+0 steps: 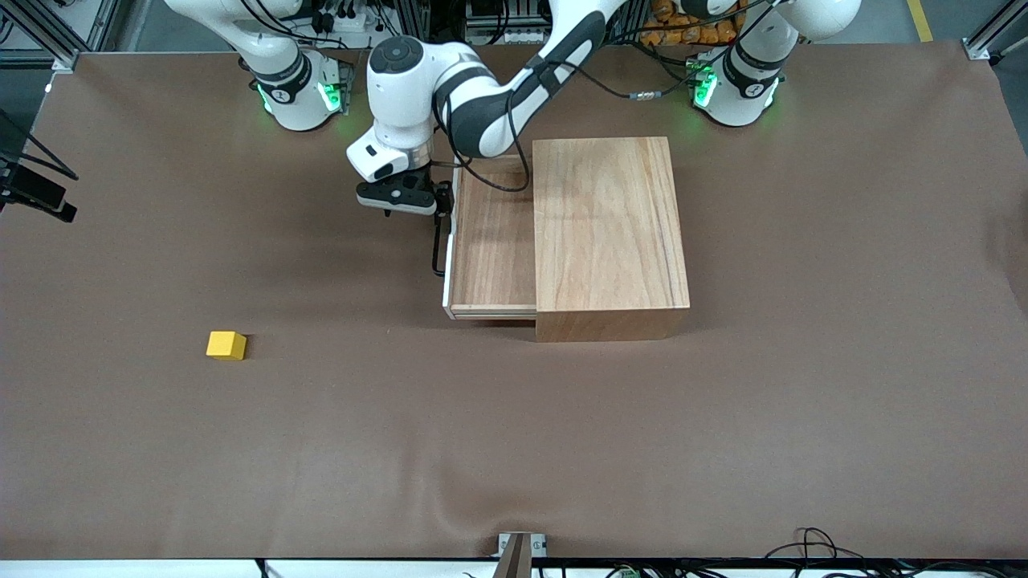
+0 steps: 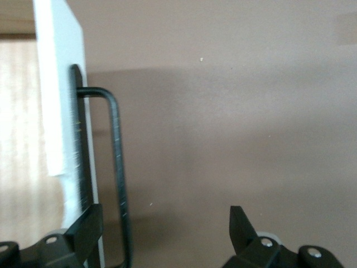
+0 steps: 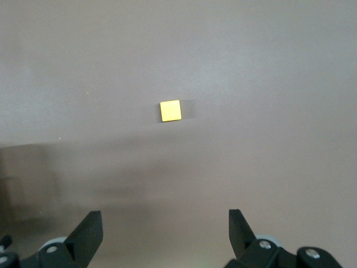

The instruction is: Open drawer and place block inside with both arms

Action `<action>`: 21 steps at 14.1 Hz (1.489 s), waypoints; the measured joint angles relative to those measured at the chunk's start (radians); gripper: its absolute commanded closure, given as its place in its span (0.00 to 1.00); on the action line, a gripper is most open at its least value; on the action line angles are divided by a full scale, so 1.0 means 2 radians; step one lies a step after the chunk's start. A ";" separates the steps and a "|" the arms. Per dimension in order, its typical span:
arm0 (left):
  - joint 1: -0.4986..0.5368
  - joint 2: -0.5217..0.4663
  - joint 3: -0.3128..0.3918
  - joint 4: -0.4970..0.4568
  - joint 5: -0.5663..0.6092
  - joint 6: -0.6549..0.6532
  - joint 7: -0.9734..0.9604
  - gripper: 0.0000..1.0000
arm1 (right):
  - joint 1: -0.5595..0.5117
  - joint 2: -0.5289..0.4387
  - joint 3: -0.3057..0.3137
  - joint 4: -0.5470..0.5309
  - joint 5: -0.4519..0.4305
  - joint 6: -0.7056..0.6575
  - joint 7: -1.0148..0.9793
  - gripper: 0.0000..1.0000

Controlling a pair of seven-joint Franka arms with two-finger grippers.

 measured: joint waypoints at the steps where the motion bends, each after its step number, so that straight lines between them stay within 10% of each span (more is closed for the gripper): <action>1: 0.001 -0.011 0.002 0.001 0.000 -0.020 0.000 0.00 | 0.000 0.003 0.000 -0.001 0.000 0.000 0.000 0.00; 10: 0.095 -0.183 0.013 0.003 0.059 -0.282 0.003 0.00 | 0.000 0.038 0.000 -0.001 0.000 0.000 0.000 0.00; 21: 0.337 -0.339 0.010 -0.094 0.059 -0.331 0.196 0.00 | -0.014 0.178 0.000 -0.005 0.001 0.038 0.000 0.00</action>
